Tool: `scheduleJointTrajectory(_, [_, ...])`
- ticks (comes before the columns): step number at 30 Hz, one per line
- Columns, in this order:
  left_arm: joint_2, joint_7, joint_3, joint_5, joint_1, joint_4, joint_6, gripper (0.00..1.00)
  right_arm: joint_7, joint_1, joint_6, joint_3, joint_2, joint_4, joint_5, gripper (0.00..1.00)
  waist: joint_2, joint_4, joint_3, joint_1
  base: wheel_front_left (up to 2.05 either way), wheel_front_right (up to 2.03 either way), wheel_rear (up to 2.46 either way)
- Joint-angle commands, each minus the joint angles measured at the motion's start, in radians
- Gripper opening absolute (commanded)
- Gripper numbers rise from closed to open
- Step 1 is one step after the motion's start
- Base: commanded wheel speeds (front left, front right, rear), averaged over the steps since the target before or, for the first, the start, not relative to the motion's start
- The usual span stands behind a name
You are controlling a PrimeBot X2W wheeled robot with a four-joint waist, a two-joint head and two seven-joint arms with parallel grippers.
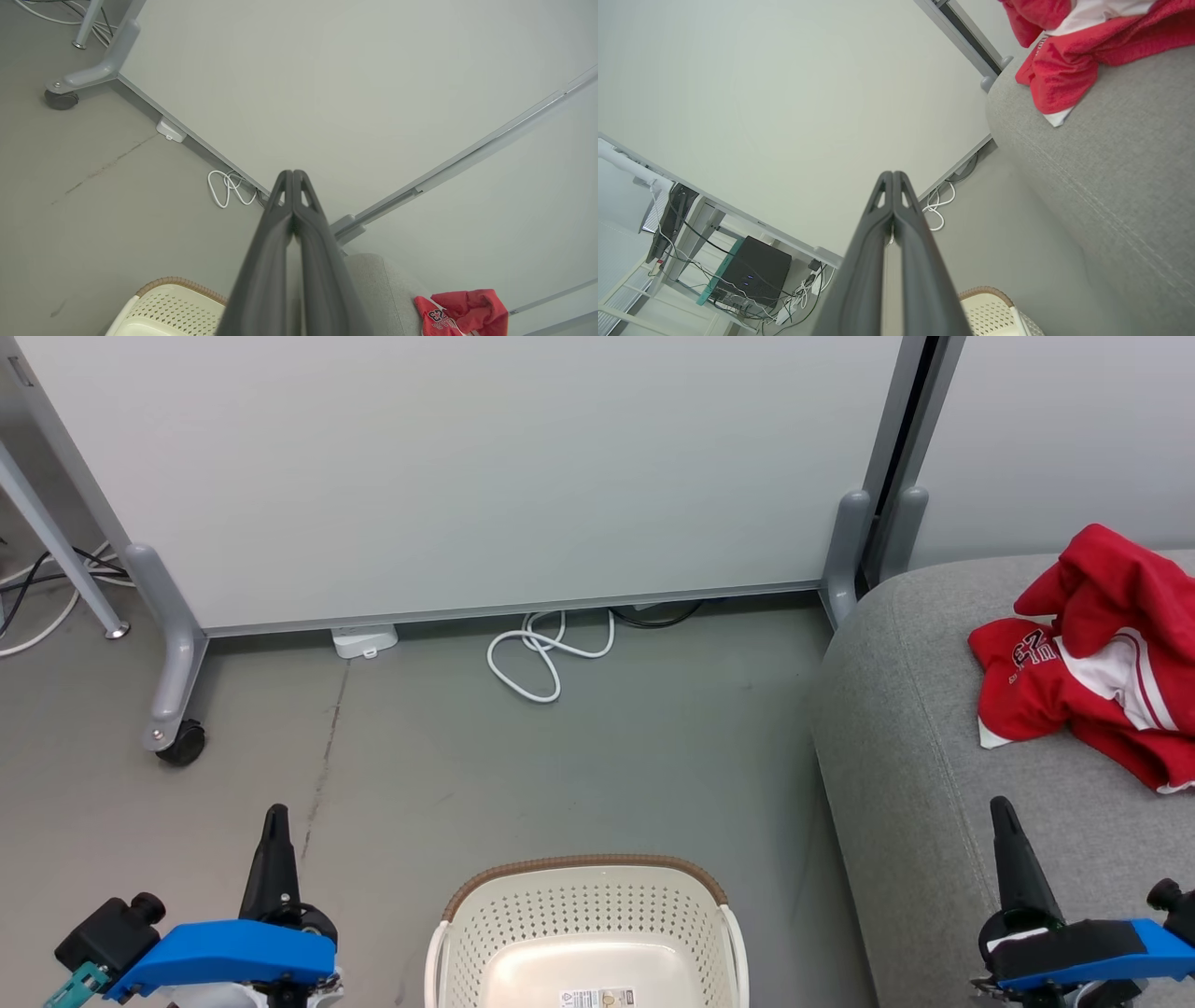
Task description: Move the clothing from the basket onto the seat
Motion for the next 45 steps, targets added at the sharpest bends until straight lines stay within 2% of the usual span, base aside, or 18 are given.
scheduleJointTrajectory(1, [0.002,0.009,0.011,-0.039,-0.03,-0.014,-0.006,0.0,0.01,-0.032,0.0,-0.004,-0.006,-0.007,0.042,0.0,0.0,-0.001,0.0,0.0,0.0,0.0,0.0])
scheduleJointTrajectory(45, [-0.006,0.121,0.06,-0.489,-0.056,-0.017,-0.018,0.0,0.123,-0.074,0.0,-0.017,-0.008,0.024,0.487,0.0,0.0,-0.035,0.002,0.0,0.0,0.0,0.0])
